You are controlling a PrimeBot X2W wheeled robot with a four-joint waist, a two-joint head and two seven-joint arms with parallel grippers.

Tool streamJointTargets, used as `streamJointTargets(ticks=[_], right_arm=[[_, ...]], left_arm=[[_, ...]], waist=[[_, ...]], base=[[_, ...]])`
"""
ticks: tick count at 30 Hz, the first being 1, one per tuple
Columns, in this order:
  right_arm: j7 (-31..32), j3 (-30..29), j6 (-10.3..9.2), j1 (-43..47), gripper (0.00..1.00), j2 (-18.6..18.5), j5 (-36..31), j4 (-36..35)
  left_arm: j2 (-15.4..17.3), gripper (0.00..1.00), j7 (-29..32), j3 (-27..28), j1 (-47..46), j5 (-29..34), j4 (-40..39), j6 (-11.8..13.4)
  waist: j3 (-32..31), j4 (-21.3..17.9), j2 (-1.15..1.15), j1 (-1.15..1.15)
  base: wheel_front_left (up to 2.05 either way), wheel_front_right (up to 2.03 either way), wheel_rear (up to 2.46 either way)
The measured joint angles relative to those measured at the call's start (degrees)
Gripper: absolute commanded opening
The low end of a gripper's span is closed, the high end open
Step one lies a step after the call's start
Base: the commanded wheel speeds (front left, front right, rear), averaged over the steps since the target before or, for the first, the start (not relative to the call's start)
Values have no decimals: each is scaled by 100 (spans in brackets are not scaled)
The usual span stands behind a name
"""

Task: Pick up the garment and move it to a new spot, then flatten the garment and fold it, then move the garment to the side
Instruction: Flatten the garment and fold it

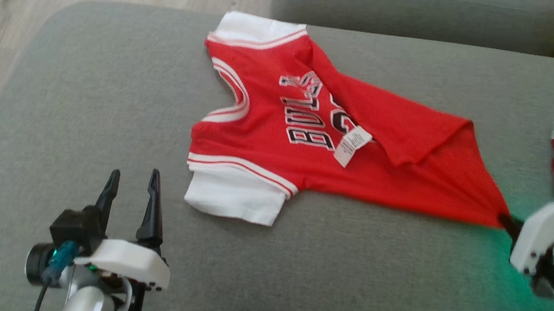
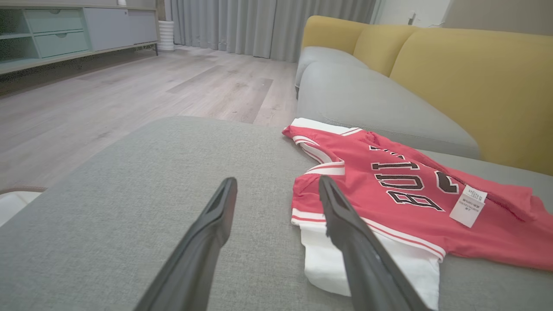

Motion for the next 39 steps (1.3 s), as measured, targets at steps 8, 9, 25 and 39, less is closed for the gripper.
streamJointTargets(ticks=[8, 9, 25, 39], right_arm=[[-494, -349, 1, 650, 100, 82, -97, -141], [-494, -349, 1, 650, 100, 82, -97, -141], [-3666, -1771, 0, 1671, 100, 1004, -1392, -1967], [-3867, -2566, 0, 3048, 100, 1705, -2794, -3712]], left_arm=[[3, 100, 0, 34, 116, 20, 9, -51], [3, 100, 0, 34, 116, 20, 9, -51], [166, 100, 0, 216, 318, 52, -209, -132], [55, 100, 0, 366, 421, 174, -469, -452]], waist=[[-142, -307, 0, 0], [-142, -307, 0, 0], [-420, -586, 0, 0], [-409, -818, 0, 0]], base=[[0, 0, 0], [0, 0, 0], [0, 0, 0], [0, 0, 0]])
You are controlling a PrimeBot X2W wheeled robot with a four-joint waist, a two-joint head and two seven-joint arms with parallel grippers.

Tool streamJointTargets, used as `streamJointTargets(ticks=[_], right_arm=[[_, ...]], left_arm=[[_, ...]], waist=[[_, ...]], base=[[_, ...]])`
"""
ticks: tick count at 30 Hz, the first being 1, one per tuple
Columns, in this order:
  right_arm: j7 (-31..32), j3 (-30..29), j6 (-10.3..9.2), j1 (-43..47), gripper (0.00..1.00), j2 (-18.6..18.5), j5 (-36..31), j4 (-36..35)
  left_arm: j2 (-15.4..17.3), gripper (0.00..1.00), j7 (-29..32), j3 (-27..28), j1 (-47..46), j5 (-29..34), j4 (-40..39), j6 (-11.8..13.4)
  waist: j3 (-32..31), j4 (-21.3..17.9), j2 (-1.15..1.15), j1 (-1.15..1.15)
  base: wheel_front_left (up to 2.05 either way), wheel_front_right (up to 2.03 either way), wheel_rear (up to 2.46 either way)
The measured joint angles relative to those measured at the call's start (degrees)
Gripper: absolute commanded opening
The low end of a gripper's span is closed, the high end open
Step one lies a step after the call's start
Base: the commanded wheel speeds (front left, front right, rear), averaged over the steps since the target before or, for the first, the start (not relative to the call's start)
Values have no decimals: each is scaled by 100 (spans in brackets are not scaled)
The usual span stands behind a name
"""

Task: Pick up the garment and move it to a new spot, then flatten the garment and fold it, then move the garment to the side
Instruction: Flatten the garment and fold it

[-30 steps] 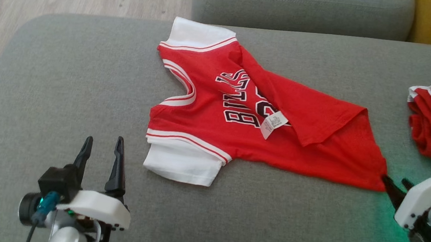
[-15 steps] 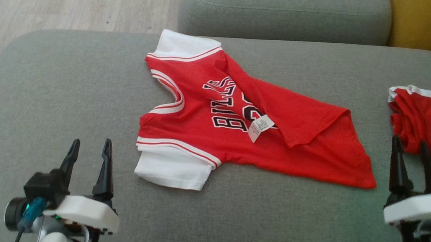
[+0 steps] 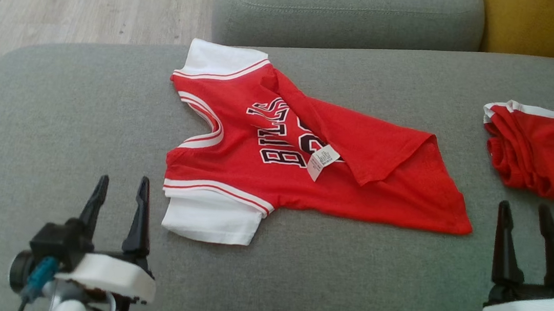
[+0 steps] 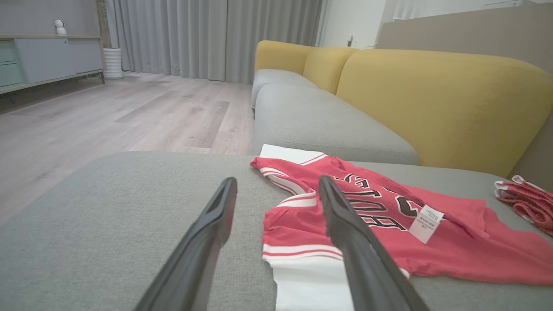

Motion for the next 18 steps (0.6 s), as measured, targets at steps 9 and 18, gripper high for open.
streamJointTargets(ticks=[9, 18], right_arm=[[0, -98, 0, 12, 100, 19, -96, -22], [0, -85, 0, 3, 100, 16, -91, 89]], left_arm=[[-79, 100, 0, 1, 79, 135, 10, -111], [-91, 100, 8, 27, 71, 104, 336, -158]], waist=[[3, 9, 0, 0], [10, 30, 0, 0]], base=[[0, 0, 0], [0, 0, 0]])
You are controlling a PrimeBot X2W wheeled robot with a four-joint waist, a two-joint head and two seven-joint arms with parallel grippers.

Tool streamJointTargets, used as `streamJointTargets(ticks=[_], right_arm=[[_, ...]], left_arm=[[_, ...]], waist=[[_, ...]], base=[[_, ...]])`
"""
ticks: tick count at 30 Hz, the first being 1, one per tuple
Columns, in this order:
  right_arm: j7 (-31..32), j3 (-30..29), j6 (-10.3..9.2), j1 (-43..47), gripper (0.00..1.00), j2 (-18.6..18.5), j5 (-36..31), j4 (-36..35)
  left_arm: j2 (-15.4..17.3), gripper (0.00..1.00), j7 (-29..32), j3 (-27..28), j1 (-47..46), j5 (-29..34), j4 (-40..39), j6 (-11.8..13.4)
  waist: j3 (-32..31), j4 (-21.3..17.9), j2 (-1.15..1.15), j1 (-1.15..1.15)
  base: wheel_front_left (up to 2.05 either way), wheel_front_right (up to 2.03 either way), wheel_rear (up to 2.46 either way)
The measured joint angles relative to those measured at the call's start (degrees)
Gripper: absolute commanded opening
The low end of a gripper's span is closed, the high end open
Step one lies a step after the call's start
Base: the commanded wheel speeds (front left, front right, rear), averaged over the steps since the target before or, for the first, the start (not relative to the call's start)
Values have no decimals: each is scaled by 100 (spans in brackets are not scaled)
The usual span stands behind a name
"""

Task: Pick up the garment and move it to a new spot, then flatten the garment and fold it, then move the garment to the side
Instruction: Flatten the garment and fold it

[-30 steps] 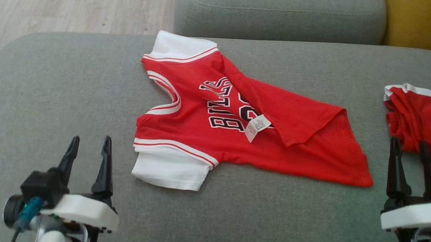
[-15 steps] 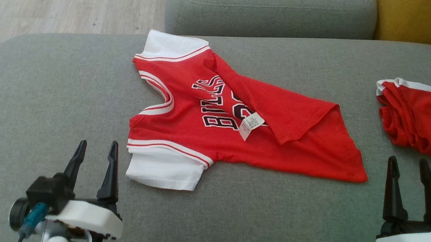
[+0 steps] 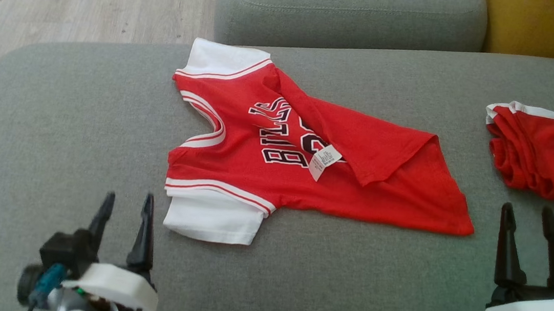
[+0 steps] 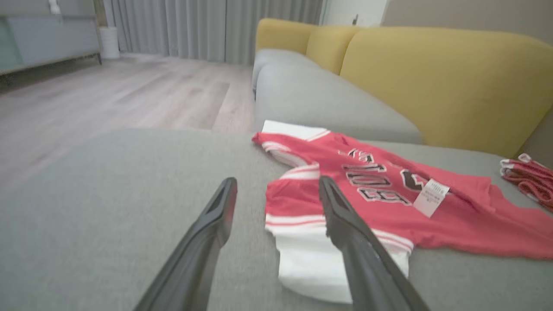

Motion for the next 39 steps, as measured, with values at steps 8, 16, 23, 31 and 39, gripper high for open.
streamJointTargets(ticks=[8, 16, 23, 31, 39], right_arm=[[1289, 343, 0, -544, 100, -370, 390, 754], [2871, 661, 0, -1443, 100, -710, 895, 1706], [3179, 708, 0, -1737, 100, -730, 1014, 2148], [3195, 924, 0, -1942, 100, -730, 1173, 2368], [3100, 1101, 1, -2043, 100, -757, 1370, 2532]], left_arm=[[334, 100, 1634, -506, -198, -134, 485, -567], [379, 100, 2639, -704, -614, -603, 454, -723], [449, 100, 2824, -910, -1000, -782, 627, -776], [652, 100, 2875, -929, -1217, -797, 864, -789], [772, 100, 2881, -947, -1222, -983, 904, -791]], waist=[[282, 5, 0, 0], [616, 75, 0, 0], [830, 156, 0, 0], [995, 125, 0, 0], [1046, 79, 0, 0]], base=[[0, 0, 0], [0, 0, 0], [0, 0, 0], [0, 0, 0], [0, 0, 0]])
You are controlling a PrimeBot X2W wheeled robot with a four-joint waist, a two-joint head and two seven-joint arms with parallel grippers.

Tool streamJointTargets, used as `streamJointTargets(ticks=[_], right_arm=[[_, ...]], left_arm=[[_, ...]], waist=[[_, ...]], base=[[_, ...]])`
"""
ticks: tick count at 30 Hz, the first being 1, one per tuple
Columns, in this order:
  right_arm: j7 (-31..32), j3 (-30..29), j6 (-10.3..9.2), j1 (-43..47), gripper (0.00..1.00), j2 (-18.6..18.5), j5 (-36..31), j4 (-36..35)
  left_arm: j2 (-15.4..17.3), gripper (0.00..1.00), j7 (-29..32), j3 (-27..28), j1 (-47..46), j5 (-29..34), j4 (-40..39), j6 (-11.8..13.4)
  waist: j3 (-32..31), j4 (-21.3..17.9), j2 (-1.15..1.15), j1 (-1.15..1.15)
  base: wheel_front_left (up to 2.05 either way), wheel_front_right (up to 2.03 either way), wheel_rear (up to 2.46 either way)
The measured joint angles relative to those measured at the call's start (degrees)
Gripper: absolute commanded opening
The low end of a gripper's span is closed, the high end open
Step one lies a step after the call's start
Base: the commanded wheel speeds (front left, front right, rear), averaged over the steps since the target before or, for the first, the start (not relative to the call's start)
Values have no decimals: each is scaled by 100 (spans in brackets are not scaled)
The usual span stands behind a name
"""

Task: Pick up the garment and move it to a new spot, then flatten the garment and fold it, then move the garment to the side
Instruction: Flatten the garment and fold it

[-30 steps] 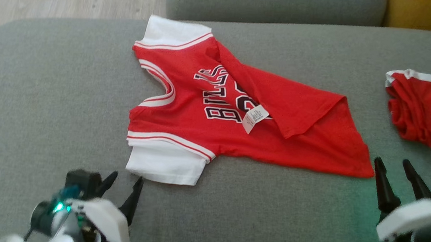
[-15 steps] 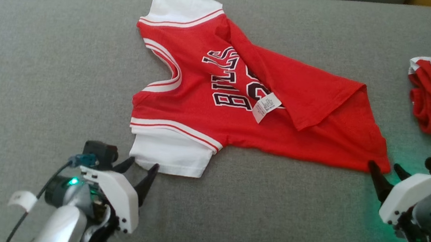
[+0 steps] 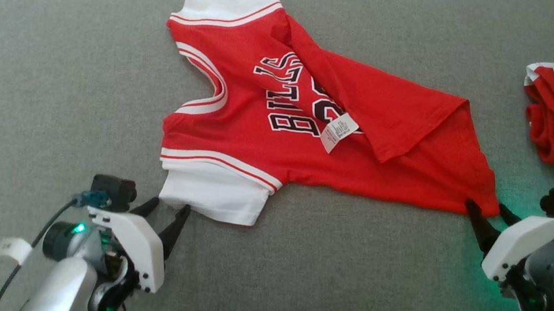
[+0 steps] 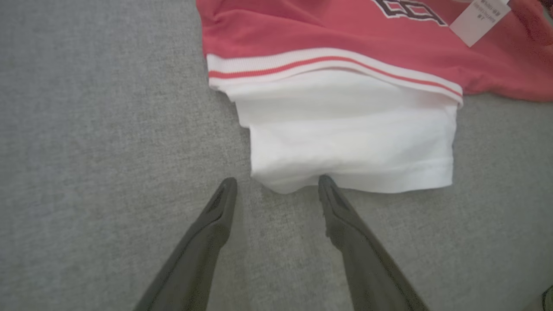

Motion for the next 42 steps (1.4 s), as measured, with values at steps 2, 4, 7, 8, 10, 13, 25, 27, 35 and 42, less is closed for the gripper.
streamJointTargets(ticks=[2, 4, 7, 8, 10, 13, 25, 27, 35, 42], right_arm=[[0, 48, 0, -41, 100, -10, 51, 18], [2, 132, 0, -111, 100, -43, 107, 43], [5, 221, 0, -179, 85, -83, 225, 65], [5, 258, 0, -201, 64, -98, 268, 75], [1, 304, -1, -209, 17, -127, 357, 101], [-36, 387, 0, -207, 0, -141, 466, 168], [-677, 697, -1, 12, 0, -179, 895, 47], [-816, 708, -1, 38, 0, -240, 964, -91], [-1229, 755, -1, 32, 0, -343, 1302, -469], [-1224, 865, -1, -567, 0, -512, 1990, -1043]], left_arm=[[2, 100, -33, 9, -34, -68, 20, 0], [24, 100, -64, -20, -143, -76, 67, -1], [71, 100, -65, -92, -277, -172, 87, -5], [87, 87, -68, -146, -294, -204, 89, -5], [98, 23, -164, -218, -297, -255, 91, -7], [123, 0, -296, -277, -297, -328, 86, -7], [303, 0, -460, -375, -91, -615, -454, -7], [335, 0, -455, -365, -83, -620, -616, -1], [409, 0, -411, -254, -90, -695, -1127, 108], [412, 0, -442, -186, -1032, -604, -1232, 147]], waist=[[43, -17, 0, 0], [86, -33, 0, 0], [126, -59, 0, 0], [127, -62, 0, 0], [118, -62, 0, 0], [61, -54, 0, 0], [-290, 10, 0, 0], [-301, 6, 0, 0], [-274, -39, 0, 0], [64, -3, 0, 0]], base=[[0, 0, 0], [0, 0, 0], [0, 0, 0], [0, 0, 0], [0, 0, 0], [0, 0, 0], [0, 0, 0], [0, 0, 0], [0, 0, 0], [0, 0, 0]])
